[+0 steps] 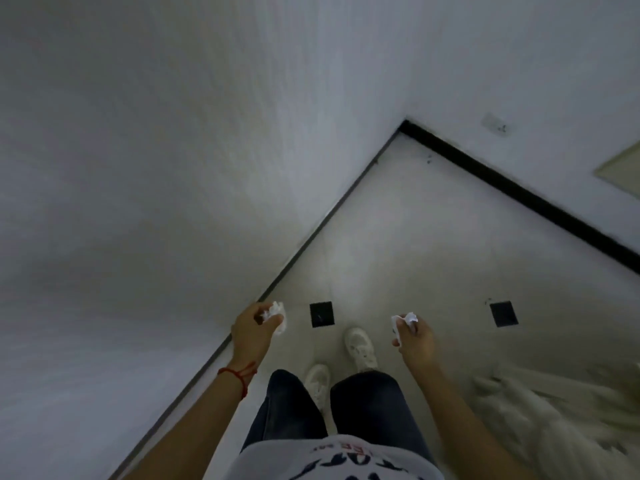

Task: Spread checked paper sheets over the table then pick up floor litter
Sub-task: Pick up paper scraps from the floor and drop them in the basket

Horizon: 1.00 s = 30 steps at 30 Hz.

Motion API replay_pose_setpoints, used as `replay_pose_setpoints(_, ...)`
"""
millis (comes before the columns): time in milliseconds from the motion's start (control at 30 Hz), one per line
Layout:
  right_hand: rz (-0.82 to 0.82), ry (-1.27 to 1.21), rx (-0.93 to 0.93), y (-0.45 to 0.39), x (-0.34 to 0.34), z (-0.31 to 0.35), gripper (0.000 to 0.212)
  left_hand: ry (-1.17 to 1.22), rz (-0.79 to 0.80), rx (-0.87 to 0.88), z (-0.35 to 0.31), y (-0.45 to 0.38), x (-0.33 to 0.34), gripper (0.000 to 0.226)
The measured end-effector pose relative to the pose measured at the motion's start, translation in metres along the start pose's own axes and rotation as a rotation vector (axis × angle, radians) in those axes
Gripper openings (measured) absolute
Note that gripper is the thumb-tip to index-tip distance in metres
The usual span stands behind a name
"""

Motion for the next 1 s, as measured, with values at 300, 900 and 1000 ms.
replay_pose_setpoints(300, 0.293, 0.477, -0.267, -0.012, 0.077, 0.084, 0.019, 0.118, -0.465, -0.267, 0.047, 0.085, -0.073, 0.016)
replay_pose_setpoints(900, 0.926, 1.380, -0.706, 0.196, 0.294, 0.003, 0.025, 0.380, -1.398, -0.887, 0.129, 0.425, -0.022, 0.017)
replay_pose_setpoints(1000, 0.956, 1.492, -0.793, 0.243, 0.319, -0.037, 0.031, 0.481, -1.469, -0.977, 0.153, 0.472, -0.010, 0.019)
Point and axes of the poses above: each hand's wrist, its own y-axis away from the middle knuckle, its own x-axis out of the palm, z = x × y, the point moved 8 cm from there along -y, towards the middle knuckle, and after that the axes turned 14 degrees about x, right-handed, at the moved point
